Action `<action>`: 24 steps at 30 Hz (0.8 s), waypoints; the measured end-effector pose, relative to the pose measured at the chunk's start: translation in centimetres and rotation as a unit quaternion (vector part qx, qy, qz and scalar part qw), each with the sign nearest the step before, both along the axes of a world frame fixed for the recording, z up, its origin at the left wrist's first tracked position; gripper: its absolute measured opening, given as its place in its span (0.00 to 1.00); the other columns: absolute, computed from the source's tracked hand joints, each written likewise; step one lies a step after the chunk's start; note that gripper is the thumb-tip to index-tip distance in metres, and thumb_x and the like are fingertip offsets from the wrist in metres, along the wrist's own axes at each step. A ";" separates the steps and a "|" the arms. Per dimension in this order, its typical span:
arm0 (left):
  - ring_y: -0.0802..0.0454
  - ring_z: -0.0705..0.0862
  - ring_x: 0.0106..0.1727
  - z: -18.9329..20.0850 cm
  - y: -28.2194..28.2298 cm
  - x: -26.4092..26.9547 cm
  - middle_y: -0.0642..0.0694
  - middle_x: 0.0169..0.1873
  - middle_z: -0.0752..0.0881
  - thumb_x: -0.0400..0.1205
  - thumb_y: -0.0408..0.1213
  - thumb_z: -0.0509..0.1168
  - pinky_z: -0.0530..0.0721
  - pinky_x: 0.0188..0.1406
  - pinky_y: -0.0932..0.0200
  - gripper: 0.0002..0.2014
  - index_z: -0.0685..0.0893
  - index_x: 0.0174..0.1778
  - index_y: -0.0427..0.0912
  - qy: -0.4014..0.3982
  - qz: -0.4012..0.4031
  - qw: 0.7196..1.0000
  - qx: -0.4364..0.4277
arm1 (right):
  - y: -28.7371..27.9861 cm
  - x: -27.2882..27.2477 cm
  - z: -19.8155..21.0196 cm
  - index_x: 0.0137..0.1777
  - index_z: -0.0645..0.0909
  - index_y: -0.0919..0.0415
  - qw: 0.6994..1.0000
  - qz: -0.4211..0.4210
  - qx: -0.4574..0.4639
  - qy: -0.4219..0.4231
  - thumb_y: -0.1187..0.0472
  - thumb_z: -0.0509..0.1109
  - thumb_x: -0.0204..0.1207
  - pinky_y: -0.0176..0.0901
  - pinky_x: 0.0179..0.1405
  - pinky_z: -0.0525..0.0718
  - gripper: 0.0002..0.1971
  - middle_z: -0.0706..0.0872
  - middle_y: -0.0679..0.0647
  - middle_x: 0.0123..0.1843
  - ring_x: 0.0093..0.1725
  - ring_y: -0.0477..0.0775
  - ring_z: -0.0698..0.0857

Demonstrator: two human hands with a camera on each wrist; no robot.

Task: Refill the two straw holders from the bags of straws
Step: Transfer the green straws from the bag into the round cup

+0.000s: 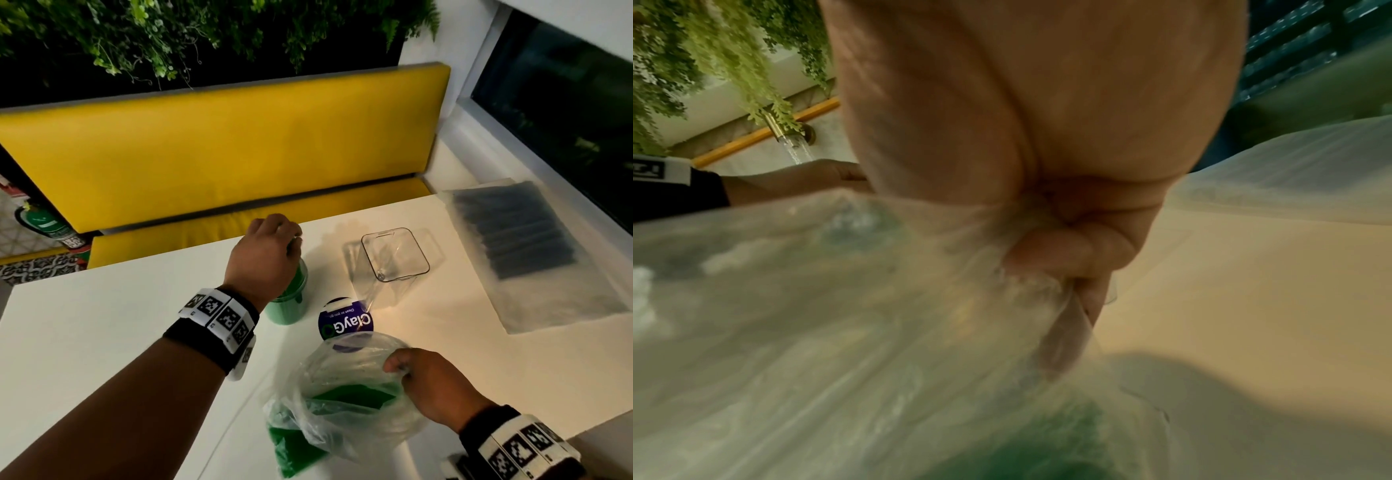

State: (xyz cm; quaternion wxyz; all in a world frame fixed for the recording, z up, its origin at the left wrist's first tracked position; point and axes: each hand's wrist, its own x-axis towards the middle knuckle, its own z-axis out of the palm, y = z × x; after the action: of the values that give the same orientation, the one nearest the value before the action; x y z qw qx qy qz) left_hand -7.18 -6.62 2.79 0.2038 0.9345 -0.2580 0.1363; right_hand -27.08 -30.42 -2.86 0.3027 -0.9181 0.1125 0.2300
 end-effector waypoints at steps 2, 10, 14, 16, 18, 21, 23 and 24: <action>0.36 0.82 0.50 -0.1 0.0 0.2 0.44 0.53 0.88 0.82 0.35 0.64 0.85 0.39 0.49 0.09 0.88 0.54 0.43 -0.009 0.022 1.000 0.004 | 0.0 0.0 0.0 0.47 0.81 0.38 1.000 0.000 0.000 0.000 0.73 0.61 0.73 0.17 0.46 0.72 0.23 0.84 0.37 0.51 0.49 0.39 0.82; 0.39 0.83 0.59 1.4 -1.0 -0.4 0.43 0.60 0.87 0.83 0.51 0.61 0.84 0.55 0.41 0.16 0.89 0.56 0.48 0.020 -0.132 0.989 0.058 | 0.3 0.3 0.4 0.53 0.85 0.42 1.000 -0.010 -0.005 0.001 0.72 0.61 0.74 0.20 0.48 0.71 0.23 0.84 0.36 0.53 0.52 0.40 0.82; 0.39 0.83 0.58 4.7 -0.7 -5.4 0.39 0.56 0.86 0.82 0.48 0.66 0.78 0.57 0.47 0.15 0.89 0.54 0.41 -0.077 -0.126 0.987 -0.057 | 0.4 0.2 0.6 0.52 0.83 0.38 1.000 0.000 -0.011 -0.005 0.71 0.61 0.75 0.29 0.57 0.77 0.23 0.85 0.39 0.58 0.57 0.43 0.84; 0.42 0.84 0.45 4.2 -1.8 -9.9 0.42 0.43 0.87 0.83 0.40 0.63 0.82 0.46 0.50 0.10 0.87 0.45 0.41 -0.028 -0.243 0.967 -0.072 | 0.5 0.2 0.7 0.49 0.82 0.36 1.000 0.003 -0.012 -0.014 0.71 0.61 0.73 0.31 0.59 0.77 0.24 0.86 0.39 0.60 0.59 0.44 0.84; 0.43 0.84 0.44 1.7 -3.3 -14.0 0.44 0.43 0.87 0.85 0.42 0.59 0.84 0.45 0.47 0.11 0.86 0.45 0.45 0.148 -0.270 0.951 0.004 | 0.9 0.2 1.1 0.52 0.84 0.38 0.999 0.008 -0.011 -0.036 0.71 0.62 0.71 0.31 0.61 0.77 0.24 0.86 0.40 0.61 0.61 0.44 0.83; 0.47 0.82 0.62 -4.2 -4.9 -16.1 0.46 0.63 0.85 0.89 0.43 0.54 0.78 0.67 0.53 0.15 0.83 0.65 0.49 0.386 -0.125 0.913 0.051 | 2.0 0.3 2.0 0.60 0.85 0.40 0.997 0.041 -0.003 -0.065 0.71 0.65 0.71 0.25 0.62 0.72 0.26 0.85 0.38 0.64 0.64 0.42 0.81; 0.52 0.79 0.68 -7.3 -5.4 -16.1 0.49 0.69 0.81 0.89 0.44 0.56 0.73 0.69 0.61 0.16 0.78 0.72 0.51 0.463 -0.073 0.883 0.035 | 2.6 0.4 2.5 0.61 0.84 0.39 0.996 0.047 0.012 -0.078 0.71 0.66 0.72 0.18 0.56 0.68 0.26 0.85 0.38 0.64 0.62 0.40 0.81; 0.53 0.79 0.67 -8.1 -5.7 -16.2 0.50 0.68 0.81 0.88 0.47 0.57 0.73 0.68 0.60 0.16 0.78 0.71 0.52 0.476 -0.073 0.875 0.040 | 2.8 0.4 2.7 0.61 0.84 0.38 0.995 0.049 0.016 -0.086 0.69 0.66 0.72 0.17 0.54 0.67 0.25 0.85 0.37 0.63 0.61 0.40 0.81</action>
State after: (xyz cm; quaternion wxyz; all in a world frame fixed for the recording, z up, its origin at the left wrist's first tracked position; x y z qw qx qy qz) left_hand -23.34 -12.29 -5.32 0.2737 0.8722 -0.2030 -0.3508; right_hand -26.69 -27.62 -0.18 0.3141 -0.9339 0.0377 0.1664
